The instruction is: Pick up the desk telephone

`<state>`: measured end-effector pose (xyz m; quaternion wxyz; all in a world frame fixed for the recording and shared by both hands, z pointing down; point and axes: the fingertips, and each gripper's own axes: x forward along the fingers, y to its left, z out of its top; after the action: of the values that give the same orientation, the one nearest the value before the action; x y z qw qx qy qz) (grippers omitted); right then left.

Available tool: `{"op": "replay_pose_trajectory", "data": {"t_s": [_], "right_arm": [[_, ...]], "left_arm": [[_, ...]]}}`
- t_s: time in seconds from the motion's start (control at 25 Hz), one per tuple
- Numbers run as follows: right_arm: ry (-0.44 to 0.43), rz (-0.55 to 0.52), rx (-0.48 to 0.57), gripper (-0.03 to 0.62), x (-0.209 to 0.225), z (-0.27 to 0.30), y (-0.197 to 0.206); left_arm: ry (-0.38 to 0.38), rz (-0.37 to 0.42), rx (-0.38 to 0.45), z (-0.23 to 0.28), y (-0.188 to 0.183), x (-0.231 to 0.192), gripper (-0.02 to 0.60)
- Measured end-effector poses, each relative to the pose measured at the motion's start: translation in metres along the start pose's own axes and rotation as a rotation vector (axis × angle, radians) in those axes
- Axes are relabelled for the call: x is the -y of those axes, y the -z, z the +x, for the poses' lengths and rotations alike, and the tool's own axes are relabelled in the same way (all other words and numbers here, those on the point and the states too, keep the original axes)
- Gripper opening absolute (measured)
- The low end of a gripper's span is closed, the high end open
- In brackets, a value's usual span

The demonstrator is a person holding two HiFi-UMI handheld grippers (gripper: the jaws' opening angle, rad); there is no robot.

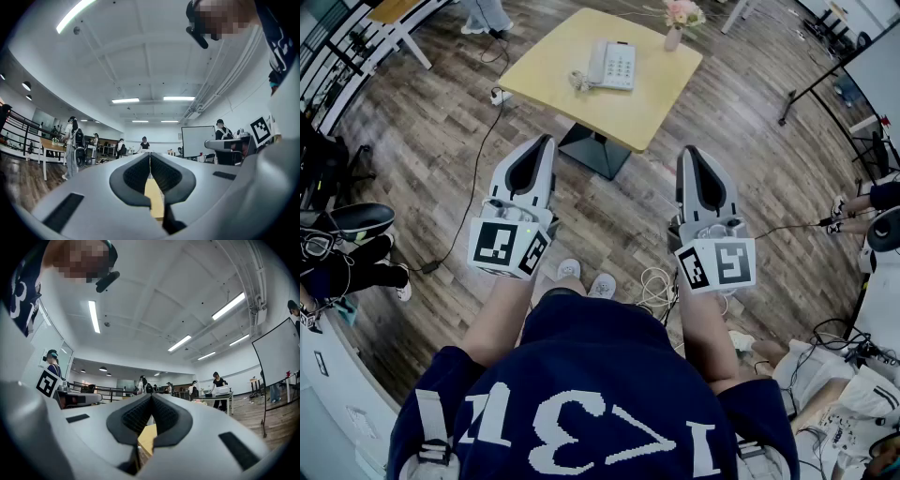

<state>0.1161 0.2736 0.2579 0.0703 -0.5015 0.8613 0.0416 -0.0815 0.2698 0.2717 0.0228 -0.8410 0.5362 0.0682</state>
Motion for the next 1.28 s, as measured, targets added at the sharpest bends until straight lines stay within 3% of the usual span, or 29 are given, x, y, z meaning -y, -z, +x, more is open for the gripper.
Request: {"op": "replay_pose_trajectory", "data": {"t_s": [0.84, 1.28], "right_arm": [[-0.029, 0.025, 0.026, 0.025, 0.004, 0.001, -0.010], [-0.042, 0.048, 0.012, 0.026, 0.023, 0.071, 0.024]], "left_arm": [[-0.008, 0.005, 0.000, 0.000, 0.003, 0.011, 0.018], [0.015, -0.003, 0.012, 0.067, 0.009, -0.033, 0.018]]}}
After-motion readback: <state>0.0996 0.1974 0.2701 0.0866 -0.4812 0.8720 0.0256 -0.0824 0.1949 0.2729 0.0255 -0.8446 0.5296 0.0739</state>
